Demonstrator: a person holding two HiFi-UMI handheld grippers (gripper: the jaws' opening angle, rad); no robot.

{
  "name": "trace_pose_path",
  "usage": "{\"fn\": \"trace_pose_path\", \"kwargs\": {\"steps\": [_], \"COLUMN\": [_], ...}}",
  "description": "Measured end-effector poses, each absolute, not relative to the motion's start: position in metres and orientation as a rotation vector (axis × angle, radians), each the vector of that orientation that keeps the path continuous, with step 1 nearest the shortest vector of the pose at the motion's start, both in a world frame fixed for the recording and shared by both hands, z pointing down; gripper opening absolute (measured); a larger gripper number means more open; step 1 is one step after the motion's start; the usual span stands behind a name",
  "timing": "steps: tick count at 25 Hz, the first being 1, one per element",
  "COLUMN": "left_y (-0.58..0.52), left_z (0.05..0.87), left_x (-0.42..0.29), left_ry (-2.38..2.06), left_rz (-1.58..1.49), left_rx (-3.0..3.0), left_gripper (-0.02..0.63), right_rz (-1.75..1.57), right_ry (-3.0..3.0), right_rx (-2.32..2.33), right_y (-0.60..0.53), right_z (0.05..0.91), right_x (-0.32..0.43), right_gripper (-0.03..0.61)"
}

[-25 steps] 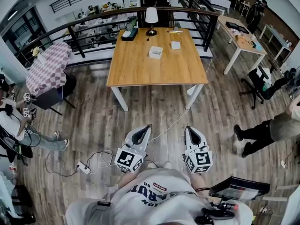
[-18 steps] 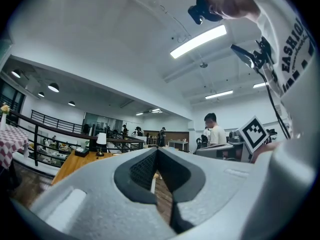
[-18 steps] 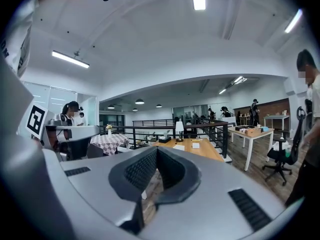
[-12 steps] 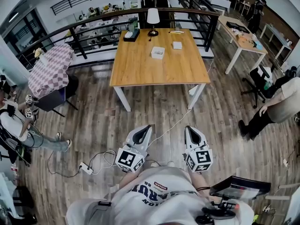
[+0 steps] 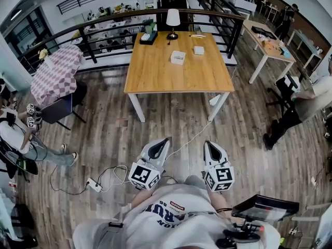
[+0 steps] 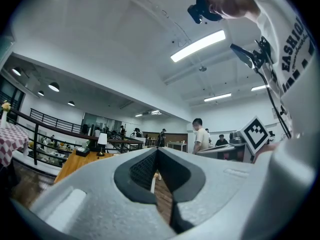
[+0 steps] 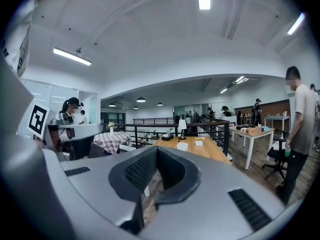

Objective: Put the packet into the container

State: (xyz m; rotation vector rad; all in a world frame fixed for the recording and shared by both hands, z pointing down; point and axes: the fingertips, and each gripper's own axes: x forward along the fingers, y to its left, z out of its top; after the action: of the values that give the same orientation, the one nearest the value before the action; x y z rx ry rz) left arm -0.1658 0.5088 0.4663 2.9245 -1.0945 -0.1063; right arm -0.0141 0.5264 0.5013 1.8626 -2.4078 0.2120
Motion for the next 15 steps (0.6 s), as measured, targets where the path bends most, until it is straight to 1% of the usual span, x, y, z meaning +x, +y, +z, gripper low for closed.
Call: {"fn": "trace_pose_path", "kwargs": {"steps": [15], "left_y": [0.505], "left_z": [0.466], "left_x": [-0.182], "left_ry": [-1.126], "left_rz": [-0.147], "left_rx": [2.909], "left_gripper": [-0.001], "right_rz": [0.197], "right_ry": [-2.383], "right_rx": [1.867], "right_y": [0.521], "right_z": [0.498], "right_x": [-0.022], "right_gripper": [0.006]}}
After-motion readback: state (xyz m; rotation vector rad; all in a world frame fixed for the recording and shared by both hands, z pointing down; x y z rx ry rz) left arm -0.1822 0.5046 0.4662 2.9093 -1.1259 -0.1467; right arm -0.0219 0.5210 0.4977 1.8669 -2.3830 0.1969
